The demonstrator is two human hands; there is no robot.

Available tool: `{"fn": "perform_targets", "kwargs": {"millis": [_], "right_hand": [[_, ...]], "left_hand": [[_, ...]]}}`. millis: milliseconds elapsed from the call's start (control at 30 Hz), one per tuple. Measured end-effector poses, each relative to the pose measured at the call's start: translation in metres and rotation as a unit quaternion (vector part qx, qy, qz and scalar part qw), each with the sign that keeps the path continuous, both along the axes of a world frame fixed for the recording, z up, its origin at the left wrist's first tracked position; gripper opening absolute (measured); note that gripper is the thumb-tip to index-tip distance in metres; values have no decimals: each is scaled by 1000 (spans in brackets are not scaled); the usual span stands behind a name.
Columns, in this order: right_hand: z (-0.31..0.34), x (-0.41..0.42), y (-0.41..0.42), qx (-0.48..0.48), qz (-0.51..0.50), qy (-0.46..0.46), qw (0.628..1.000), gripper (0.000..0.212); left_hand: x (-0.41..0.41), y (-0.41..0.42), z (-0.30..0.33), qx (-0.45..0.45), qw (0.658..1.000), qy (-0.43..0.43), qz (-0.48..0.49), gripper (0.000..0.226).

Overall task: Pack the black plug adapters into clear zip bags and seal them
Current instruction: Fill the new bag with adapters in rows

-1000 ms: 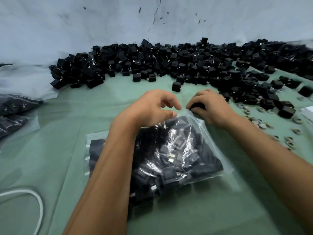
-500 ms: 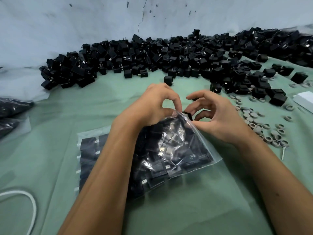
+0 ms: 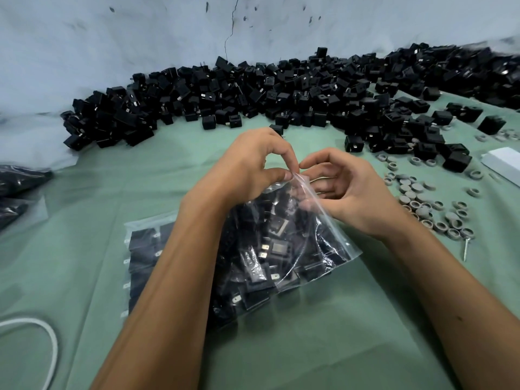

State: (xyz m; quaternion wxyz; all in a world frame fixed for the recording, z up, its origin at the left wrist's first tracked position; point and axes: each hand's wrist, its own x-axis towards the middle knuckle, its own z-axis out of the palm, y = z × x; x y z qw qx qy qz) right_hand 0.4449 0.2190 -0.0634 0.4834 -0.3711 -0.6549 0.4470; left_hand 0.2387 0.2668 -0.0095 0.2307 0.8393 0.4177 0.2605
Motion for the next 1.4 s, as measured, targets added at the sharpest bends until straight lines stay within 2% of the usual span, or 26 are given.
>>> {"fn": "perform_targets", "kwargs": {"millis": [133, 200, 333, 400, 467, 567, 667, 767, 833, 933, 1000, 1100, 1167, 1233, 1300, 1400], "right_hand": [[-1, 1, 0, -6, 3, 2, 1000, 54], [-2, 1, 1, -2, -30, -10, 1000, 44], [-3, 5, 5, 15, -167, -13, 986, 15], [-7, 13, 10, 43, -284, -103, 952, 9], [-13, 21, 16, 67, -355, -253, 897, 14], [-20, 22, 24, 24, -317, -403, 858, 46], [-23, 17, 32, 7, -247, -500, 830, 62], [-23, 16, 38, 0, -209, -528, 823, 62], [-22, 16, 38, 20, -205, -511, 835, 56], [-19, 16, 33, 87, -244, -406, 876, 38], [-17, 18, 30, 107, -256, -362, 890, 31], [-17, 22, 24, 85, -222, -287, 928, 38], [-12, 28, 18, 24, -155, -173, 972, 50], [-6, 35, 10, -14, -66, -69, 995, 57], [3, 38, 5, -26, 8, -58, 998, 57], [10, 36, 2, -27, 66, -121, 990, 49]], "left_hand": [[2, -2, 1, 7, 1000, 1, 0, 14], [2, -2, 1, 7, 1000, 7, -1, 12], [0, -3, 3, -5, 1000, 12, 5, 12], [0, -3, 3, -11, 1000, 8, 5, 13], [0, -4, 4, -16, 1000, 9, 0, 13], [1, -5, 2, -44, 999, 21, -22, 17], [5, -6, 0, -86, 994, 30, -53, 25], [9, -8, -1, -109, 991, 35, -63, 33], [9, -8, -1, -114, 991, 25, -71, 30], [8, -8, -1, -111, 990, 19, -83, 22], [7, -8, 0, -113, 990, 19, -83, 14], [6, -8, 1, -118, 989, 18, -90, 2], [4, -8, 2, -117, 988, 21, -98, 5], [3, -9, 3, -117, 988, 22, -100, 9], [4, -9, 4, -115, 988, 22, -101, 11], [5, -10, 5, -106, 989, 10, -99, 12]]}}
